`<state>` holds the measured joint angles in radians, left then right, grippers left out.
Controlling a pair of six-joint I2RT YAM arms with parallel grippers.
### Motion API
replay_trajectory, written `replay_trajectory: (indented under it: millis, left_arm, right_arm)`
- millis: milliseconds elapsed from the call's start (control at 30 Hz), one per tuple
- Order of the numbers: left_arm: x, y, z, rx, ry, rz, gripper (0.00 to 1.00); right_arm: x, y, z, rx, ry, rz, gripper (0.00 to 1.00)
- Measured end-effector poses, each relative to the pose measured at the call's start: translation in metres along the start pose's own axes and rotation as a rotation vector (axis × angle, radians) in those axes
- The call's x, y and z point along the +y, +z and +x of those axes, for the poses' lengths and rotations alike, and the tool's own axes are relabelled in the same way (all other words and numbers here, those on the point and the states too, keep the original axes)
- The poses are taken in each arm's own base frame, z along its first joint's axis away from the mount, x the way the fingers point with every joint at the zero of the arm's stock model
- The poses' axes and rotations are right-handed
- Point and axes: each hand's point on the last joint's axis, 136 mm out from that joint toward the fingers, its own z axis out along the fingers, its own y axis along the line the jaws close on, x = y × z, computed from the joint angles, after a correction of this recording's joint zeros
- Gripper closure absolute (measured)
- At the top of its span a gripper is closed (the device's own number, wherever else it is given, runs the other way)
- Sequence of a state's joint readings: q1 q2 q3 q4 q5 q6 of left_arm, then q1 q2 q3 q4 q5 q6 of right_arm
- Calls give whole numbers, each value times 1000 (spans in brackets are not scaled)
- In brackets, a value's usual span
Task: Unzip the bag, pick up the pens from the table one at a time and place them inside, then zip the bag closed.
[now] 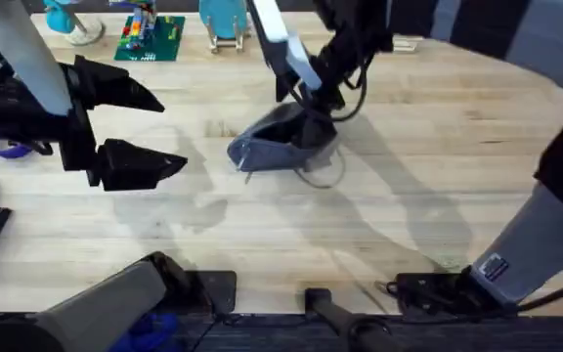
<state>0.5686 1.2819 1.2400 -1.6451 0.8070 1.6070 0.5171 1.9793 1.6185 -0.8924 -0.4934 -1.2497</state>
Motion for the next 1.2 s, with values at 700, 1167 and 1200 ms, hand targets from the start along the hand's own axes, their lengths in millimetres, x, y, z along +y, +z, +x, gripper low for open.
replay_trajectory:
  millis: [700, 1167, 1200]
  left_arm:
    - [4, 0, 0, 0, 13, -13, 6]
    - [9, 0, -2, -11, 32, -31, 5]
    - [9, 0, -2, -11, 35, -33, 6]
  right_arm:
    - [-22, -88, -55, -28, 492, 107, 4]
    - [-13, -95, -56, -25, 823, 82, 4]
    - [-13, -95, -56, -25, 832, 81, 5]
